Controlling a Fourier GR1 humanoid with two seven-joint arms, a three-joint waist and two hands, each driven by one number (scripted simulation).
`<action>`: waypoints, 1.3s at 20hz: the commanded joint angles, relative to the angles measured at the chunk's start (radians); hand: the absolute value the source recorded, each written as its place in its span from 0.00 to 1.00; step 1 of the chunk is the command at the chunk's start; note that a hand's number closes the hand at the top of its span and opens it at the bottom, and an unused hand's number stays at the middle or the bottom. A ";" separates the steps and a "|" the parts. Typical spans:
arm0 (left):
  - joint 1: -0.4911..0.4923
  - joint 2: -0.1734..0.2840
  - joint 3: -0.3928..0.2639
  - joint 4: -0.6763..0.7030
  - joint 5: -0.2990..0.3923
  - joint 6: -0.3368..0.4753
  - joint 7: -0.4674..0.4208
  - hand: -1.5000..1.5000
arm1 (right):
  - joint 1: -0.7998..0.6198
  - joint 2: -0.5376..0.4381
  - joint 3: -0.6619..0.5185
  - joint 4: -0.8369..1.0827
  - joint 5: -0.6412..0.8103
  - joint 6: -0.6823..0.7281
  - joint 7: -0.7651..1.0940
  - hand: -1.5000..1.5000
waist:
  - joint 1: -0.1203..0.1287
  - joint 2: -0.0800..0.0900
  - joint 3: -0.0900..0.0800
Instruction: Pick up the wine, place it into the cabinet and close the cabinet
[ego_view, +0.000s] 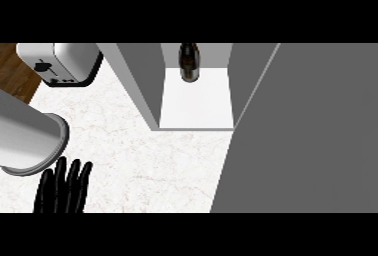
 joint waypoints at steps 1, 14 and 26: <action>0.057 0.036 0.064 -0.038 0.038 -0.051 -0.023 0.00 | 0.056 0.003 0.108 -0.162 -0.112 -0.003 0.095 1.00 | 0.002 -0.002 -0.001; 0.225 0.175 0.383 -0.029 0.220 -0.293 -0.048 0.00 | 0.010 0.043 0.562 -0.159 0.186 -0.108 0.072 1.00 | -0.003 -0.008 -0.002; 0.275 0.229 0.545 -0.024 0.317 -0.429 0.016 0.00 | -0.285 0.040 0.771 0.009 0.393 -0.502 0.050 1.00 | 0.013 -0.006 -0.003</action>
